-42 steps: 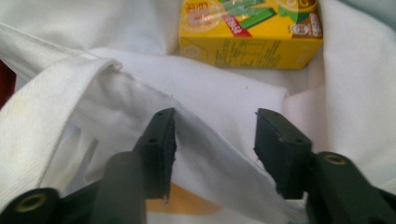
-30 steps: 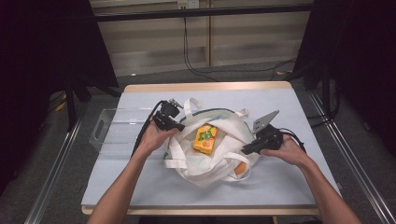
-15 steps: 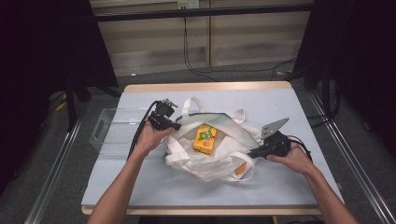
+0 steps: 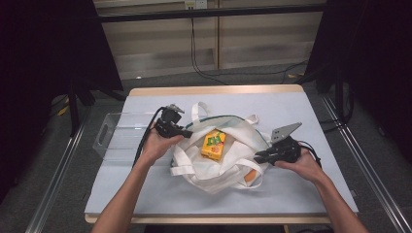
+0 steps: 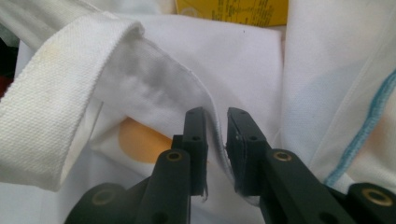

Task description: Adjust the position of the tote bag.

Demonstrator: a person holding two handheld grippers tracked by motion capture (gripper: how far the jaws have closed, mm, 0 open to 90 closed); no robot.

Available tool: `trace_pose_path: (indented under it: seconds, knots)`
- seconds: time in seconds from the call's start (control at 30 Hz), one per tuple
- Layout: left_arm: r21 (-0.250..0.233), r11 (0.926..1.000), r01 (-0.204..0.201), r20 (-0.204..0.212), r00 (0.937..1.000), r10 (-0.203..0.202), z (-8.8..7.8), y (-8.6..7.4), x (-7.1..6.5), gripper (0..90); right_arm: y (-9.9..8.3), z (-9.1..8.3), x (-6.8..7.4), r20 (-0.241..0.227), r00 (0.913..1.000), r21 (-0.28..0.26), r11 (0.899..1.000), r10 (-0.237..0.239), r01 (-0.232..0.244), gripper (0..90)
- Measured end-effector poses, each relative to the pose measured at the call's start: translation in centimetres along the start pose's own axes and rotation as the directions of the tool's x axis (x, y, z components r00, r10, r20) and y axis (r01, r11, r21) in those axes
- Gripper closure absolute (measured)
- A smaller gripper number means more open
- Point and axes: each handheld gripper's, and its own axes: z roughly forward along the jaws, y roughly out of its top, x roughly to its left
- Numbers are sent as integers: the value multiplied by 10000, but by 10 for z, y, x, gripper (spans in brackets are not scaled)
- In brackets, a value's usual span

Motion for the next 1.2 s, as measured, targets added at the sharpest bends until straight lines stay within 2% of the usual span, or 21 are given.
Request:
trace_pose_path:
  seconds: [0.07, 0.13, 0.17, 0.2, 0.27, 0.3, 0.37, 0.5, 0.57, 0.67, 0.73, 0.77, 0.83, 0.93, 0.97, 1.07, 1.13, 1.17, 1.2]
  knots:
    - [-270, 9996, 86, 62, 9999, -84, -4, -2, -2, 630, 2, -3, 1, 113, 9999, -142, 9999, -27, 28, 733]
    - [-426, 9991, 0, 13, 10000, 1, -8, -2, -3, 590, 4, -5, 4, 145, 9999, -282, 9996, -57, 61, 697]
    - [-593, 9981, 147, 49, 9999, -144, -10, -3, -4, 561, 4, -7, 4, 153, 9999, -408, 9991, -80, 86, 686]
    - [-585, 9983, 40, 27, 10000, -38, -14, -2, -3, 535, 5, -8, 6, 149, 9999, -466, 9989, -81, 87, 674]
    - [-942, 9953, 246, 71, 9997, -240, -18, -3, -6, 508, 7, -10, 9, 325, 9995, -671, 9977, -49, 71, 627]
    - [-1017, 9948, 111, 97, 9999, -101, -21, -4, -7, 490, 7, -11, 10, 340, 9994, -790, 9969, -29, 56, 604]
    - [-1308, 9911, 232, 202, 9996, -207, -26, -6, -10, 460, 8, -14, 11, 411, 9990, -1171, 9930, 191, -142, 575]
    - [-1894, 9819, 29, 265, 9996, 22, -35, -13, -20, 456, 6, -19, 14, 423, 9978, -1758, 9835, 514, -432, 530]
    - [-2022, 9791, -201, 222, 9994, 251, -38, -14, -27, 444, 4, -20, 16, 659, 9951, -1967, 9787, 739, -596, 482]
    - [-2445, 9689, -370, 19, 9993, 387, -47, -14, -35, 427, 2, -21, 18, 910, 9900, -2297, 9696, 1079, -845, 434]
    - [-2686, 9628, -308, 159, 9992, 364, -53, -13, -38, 433, 2, -21, 20, 1118, 9862, -2461, 9649, 1225, -919, 419]
    - [-2681, 9625, -410, 40, 9990, 437, -57, -11, -40, 432, 1, -22, 21, 1161, 9852, -2529, 9629, 1264, -937, 411]
    - [-2619, 9639, -489, 249, 9980, 574, -60, -8, -46, 420, 1, -22, 24, 1226, 9835, -2640, 9597, 1327, -966, 406]
    - [-2677, 9599, -828, 494, 9938, 995, -61, -3, -57, 419, 2, -24, 30, 1387, 9808, -2844, 9542, 1371, -932, 394]
    - [-2568, 9621, -921, 585, 9921, 1106, -59, -1, -61, 419, 2, -25, 32, 1459, 9794, -2924, 9518, 1398, -923, 389]
    - [-2222, 9680, -1164, 701, 9884, 1349, -48, 3, -72, 431, 1, -27, 38, 1605, 9754, -3123, 9452, 1512, -951, 387]
    - [-2133, 9687, -1268, 710, 9869, 1448, -39, 5, -79, 446, 0, -27, 41, 1554, 9757, -3069, 9464, 1546, -1011, 385]
    - [-1948, 9717, -1335, 766, 9856, 1508, -36, 6, -81, 449, -1, -26, 43, 1667, 9742, -2964, 9501, 1522, -977, 379]
    - [-1911, 9729, -1304, 823, 9855, 1483, -32, 8, -83, 449, -2, -26, 45, 1666, 9734, -2986, 9489, 1572, -1022, 375]
